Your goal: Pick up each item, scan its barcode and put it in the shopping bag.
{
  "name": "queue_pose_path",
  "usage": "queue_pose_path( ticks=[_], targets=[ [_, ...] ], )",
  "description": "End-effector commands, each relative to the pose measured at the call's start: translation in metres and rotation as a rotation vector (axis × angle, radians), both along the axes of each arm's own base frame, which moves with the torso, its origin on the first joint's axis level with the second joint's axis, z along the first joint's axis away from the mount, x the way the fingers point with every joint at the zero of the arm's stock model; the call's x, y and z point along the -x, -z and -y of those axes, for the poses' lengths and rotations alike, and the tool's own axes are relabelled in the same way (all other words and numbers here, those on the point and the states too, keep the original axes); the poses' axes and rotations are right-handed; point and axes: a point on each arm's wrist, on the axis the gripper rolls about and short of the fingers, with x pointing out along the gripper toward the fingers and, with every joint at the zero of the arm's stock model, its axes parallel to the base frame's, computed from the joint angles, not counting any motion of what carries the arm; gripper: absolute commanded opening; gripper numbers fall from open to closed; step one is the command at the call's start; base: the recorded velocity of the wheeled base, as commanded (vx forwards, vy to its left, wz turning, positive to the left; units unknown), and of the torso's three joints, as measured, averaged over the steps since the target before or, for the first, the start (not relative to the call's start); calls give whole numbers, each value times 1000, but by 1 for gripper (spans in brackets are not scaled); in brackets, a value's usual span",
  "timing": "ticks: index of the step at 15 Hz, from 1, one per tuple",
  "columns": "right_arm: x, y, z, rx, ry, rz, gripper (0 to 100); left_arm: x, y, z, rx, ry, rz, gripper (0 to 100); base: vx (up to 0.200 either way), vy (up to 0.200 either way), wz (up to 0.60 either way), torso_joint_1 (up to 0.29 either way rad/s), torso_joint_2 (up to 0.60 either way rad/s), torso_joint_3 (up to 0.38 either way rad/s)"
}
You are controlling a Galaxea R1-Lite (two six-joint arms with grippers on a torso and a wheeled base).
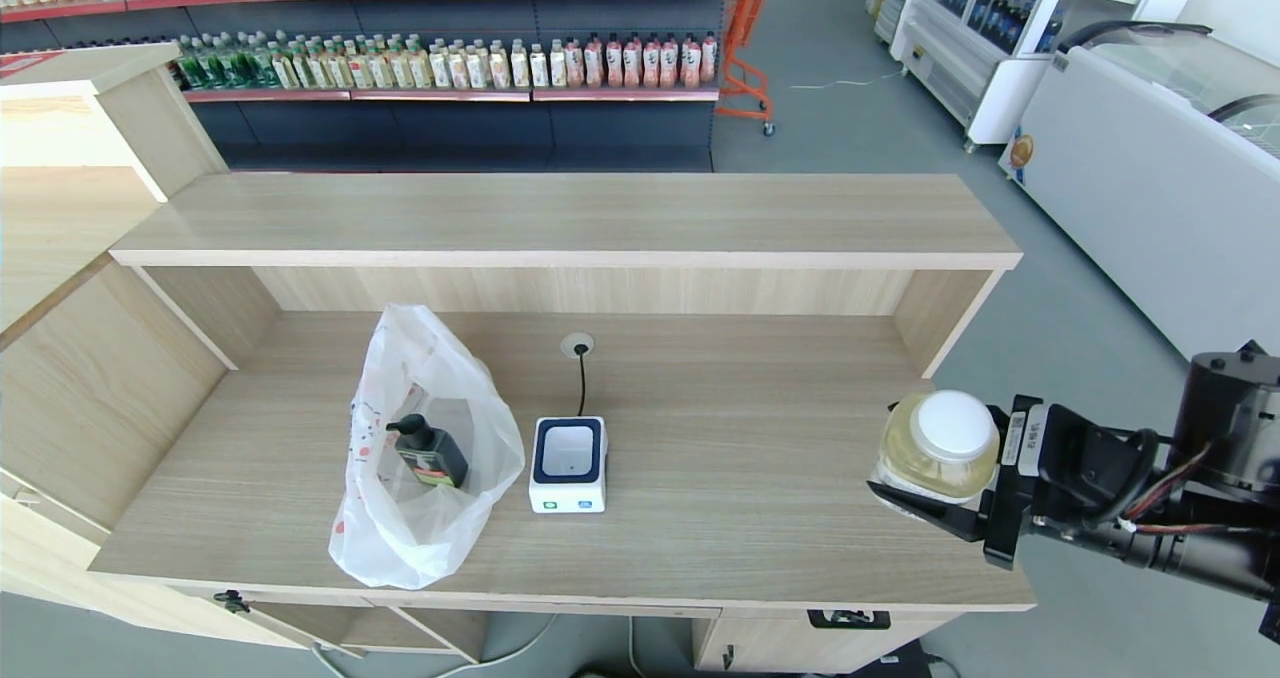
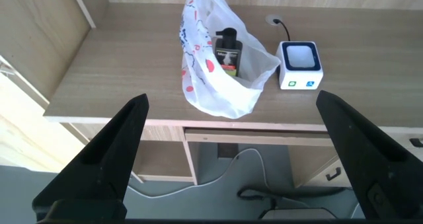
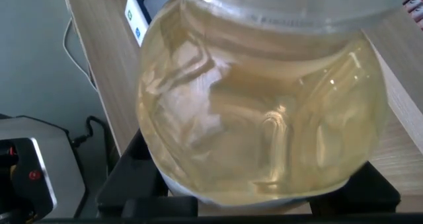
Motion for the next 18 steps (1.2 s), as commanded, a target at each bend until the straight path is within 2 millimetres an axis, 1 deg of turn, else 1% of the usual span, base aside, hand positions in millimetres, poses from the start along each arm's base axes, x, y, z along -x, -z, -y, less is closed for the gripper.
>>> queue_pose_path(
  ticks=[1, 8, 12, 15, 17, 18],
  targets=[
    [-1, 0, 0, 0, -3, -2, 0, 0, 0, 0, 0, -1, 1, 100, 0, 200, 0, -7, 2, 12],
    [-4, 2, -2, -7, -3, -20, 0, 0, 0, 0, 0, 1, 1, 100, 0, 200, 0, 4, 3, 4],
    [-13, 5, -4, -15, -9, -31, 0, 0, 0, 0, -10, 1, 1, 100, 0, 200, 0, 1, 5, -1],
    [-26, 9, -6, -16, -15, -42, 0, 0, 0, 0, -9, 1, 1, 100, 0, 200, 0, 1, 5, -1],
    [-39, 17, -7, -20, -11, -29, 0, 0, 0, 0, -9, 1, 1, 100, 0, 200, 0, 0, 5, 0],
    [-47, 23, -6, -26, -13, -13, 0, 0, 0, 0, -9, 1, 1, 100, 0, 0, 0, 0, 0, 0]
  ],
)
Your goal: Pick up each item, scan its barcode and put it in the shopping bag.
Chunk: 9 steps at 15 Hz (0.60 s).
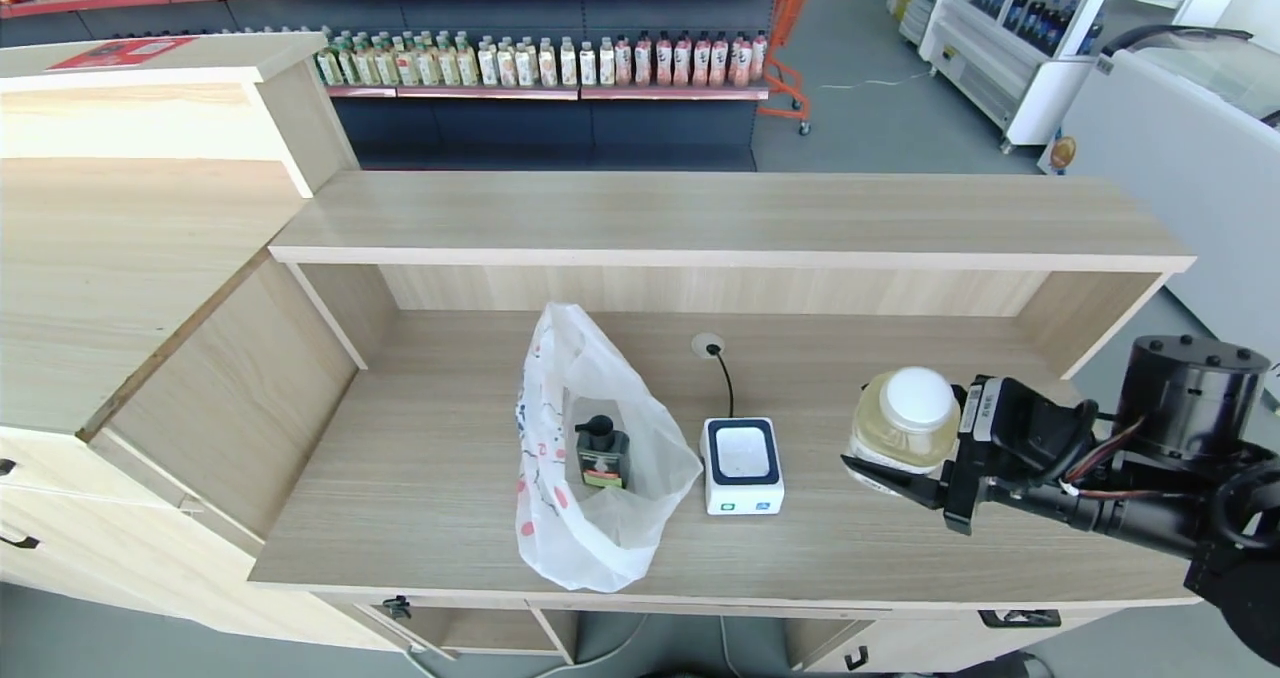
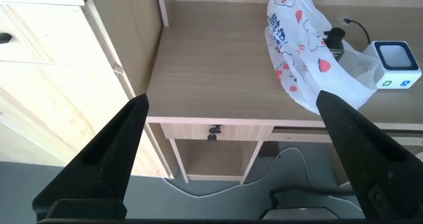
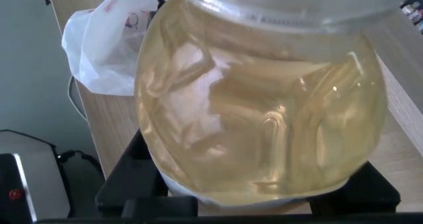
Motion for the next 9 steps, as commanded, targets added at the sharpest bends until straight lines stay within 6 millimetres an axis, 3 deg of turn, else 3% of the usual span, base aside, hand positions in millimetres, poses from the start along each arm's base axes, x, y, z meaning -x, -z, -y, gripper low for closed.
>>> queue_pose_path(
  ticks=[1, 3, 9],
  targets=[
    [-17, 18, 1, 5, 7, -29, 0, 0, 0, 0, 0, 0, 1, 100, 0, 0, 0, 0, 0, 0],
    [-44, 38, 11, -14, 40, 7, 0, 0, 0, 0, 3, 0, 0, 100, 0, 0, 0, 0, 0, 0],
    [-89, 57, 7, -35, 23, 28, 0, 0, 0, 0, 3, 0, 0, 100, 0, 0, 0, 0, 0, 0]
  ],
)
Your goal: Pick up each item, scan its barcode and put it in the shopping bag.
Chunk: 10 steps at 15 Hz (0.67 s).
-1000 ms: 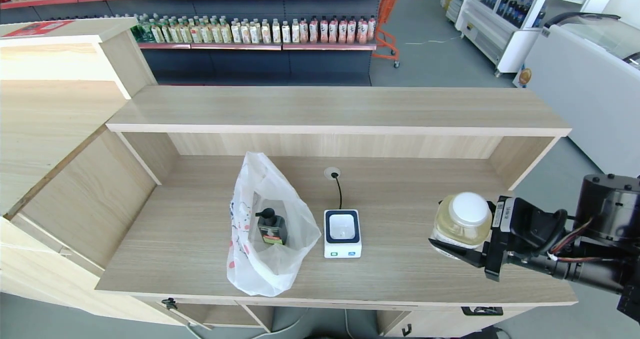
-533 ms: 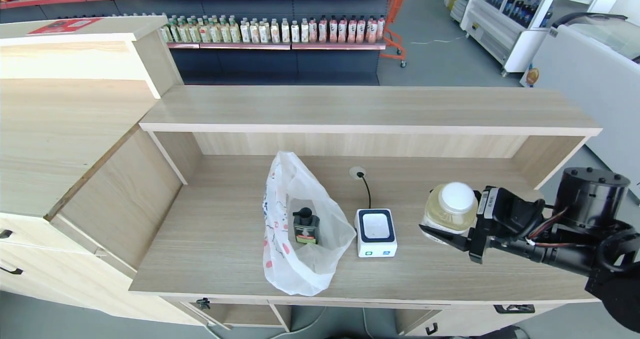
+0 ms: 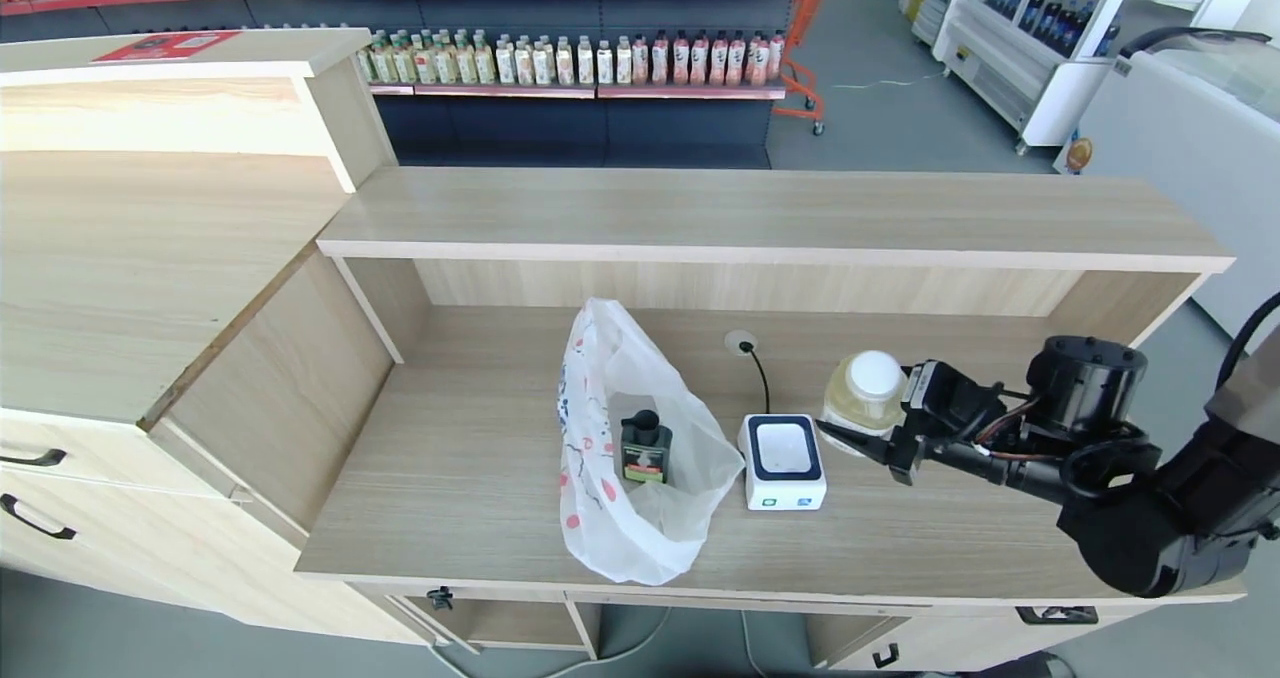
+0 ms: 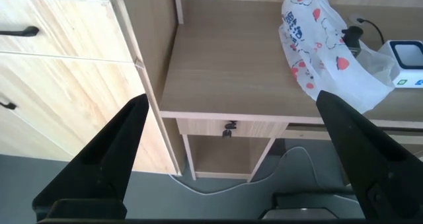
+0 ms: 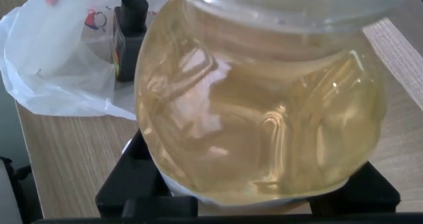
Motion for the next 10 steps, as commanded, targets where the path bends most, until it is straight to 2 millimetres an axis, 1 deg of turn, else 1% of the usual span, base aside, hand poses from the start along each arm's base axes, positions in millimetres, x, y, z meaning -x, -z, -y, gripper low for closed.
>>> queue_pose_path(
  ticks=[1, 2, 3, 6, 10],
  targets=[
    [-20, 19, -2, 3, -4, -23, 0, 0, 0, 0, 1, 0, 1, 100, 0, 0, 0, 0, 0, 0],
    [-25, 20, -3, 1, -13, -17, 0, 0, 0, 0, 1, 0, 1, 100, 0, 0, 0, 0, 0, 0],
    [-34, 24, -5, -1, -26, -11, 0, 0, 0, 0, 2, 0, 0, 100, 0, 0, 0, 0, 0, 0],
    [-52, 38, -7, -6, -60, 2, 0, 0, 0, 0, 1, -2, 1, 100, 0, 0, 0, 0, 0, 0],
    [-65, 54, -11, -7, -109, -4, 0, 0, 0, 0, 1, 0, 1, 100, 0, 0, 0, 0, 0, 0]
  ],
)
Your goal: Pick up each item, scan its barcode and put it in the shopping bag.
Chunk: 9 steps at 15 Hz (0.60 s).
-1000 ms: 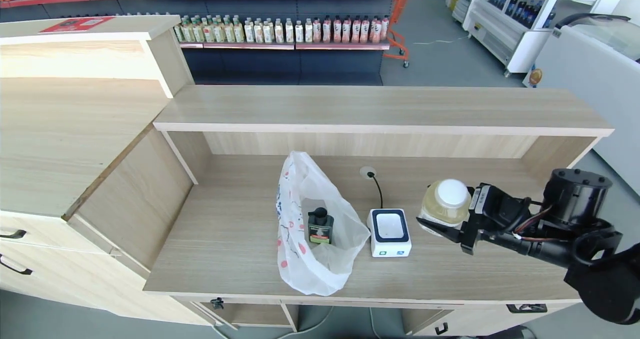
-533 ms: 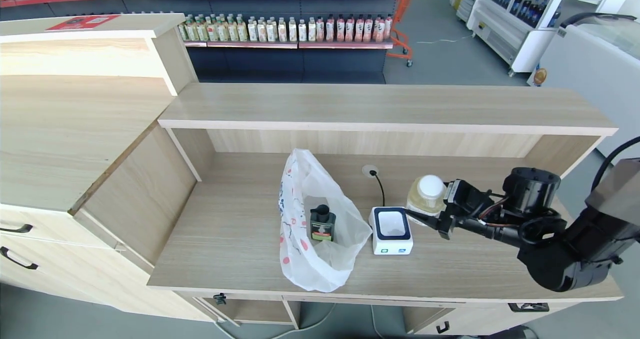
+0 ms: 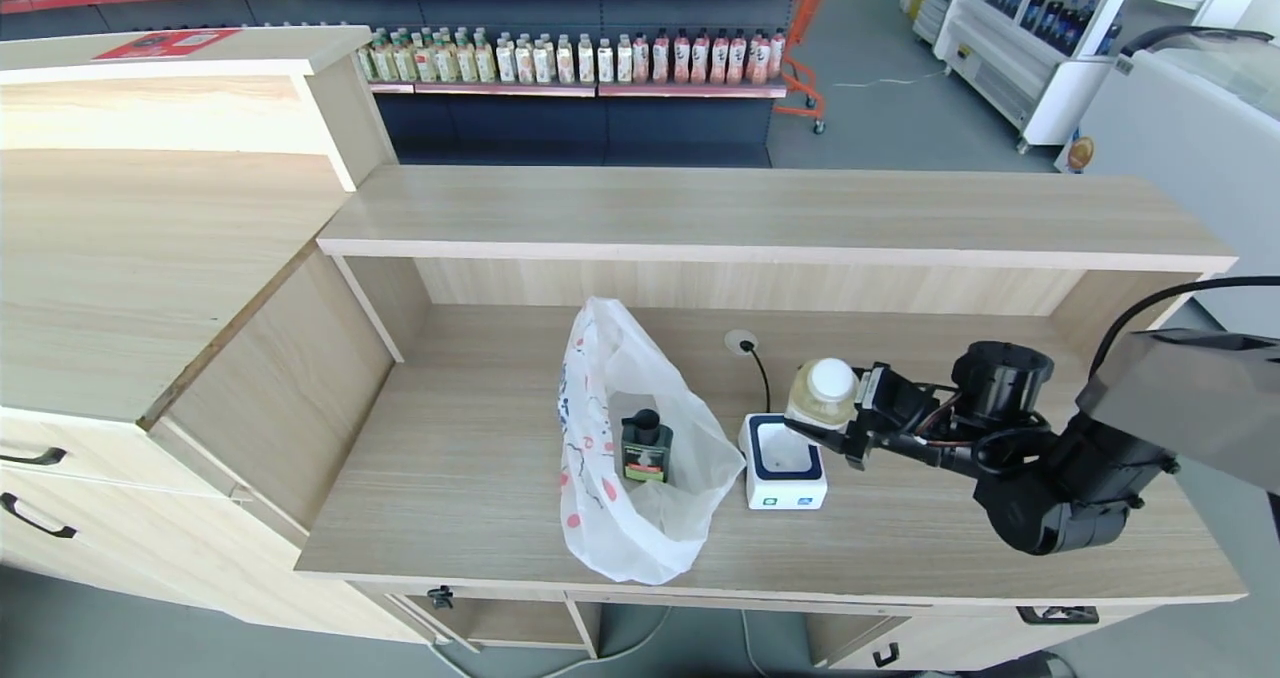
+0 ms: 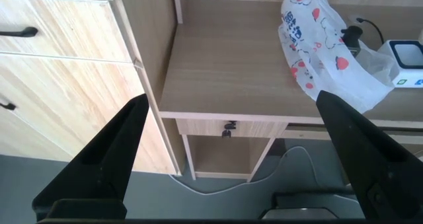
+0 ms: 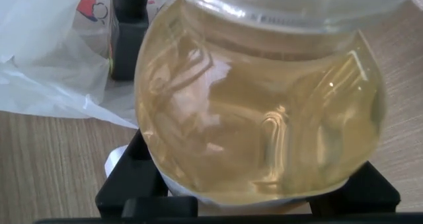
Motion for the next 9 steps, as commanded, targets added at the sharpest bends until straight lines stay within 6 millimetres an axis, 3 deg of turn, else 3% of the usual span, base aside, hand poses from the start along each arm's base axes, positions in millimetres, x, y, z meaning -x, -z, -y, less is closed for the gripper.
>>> queue_pose_path(
  ticks=[1, 9],
  targets=[
    [-8, 17, -3, 6, -8, -23, 0, 0, 0, 0, 0, 0, 1, 100, 0, 0, 0, 0, 0, 0],
    [-24, 38, -4, 43, -91, 37, 0, 0, 0, 0, 2, 0, 0, 100, 0, 0, 0, 0, 0, 0]
  ],
)
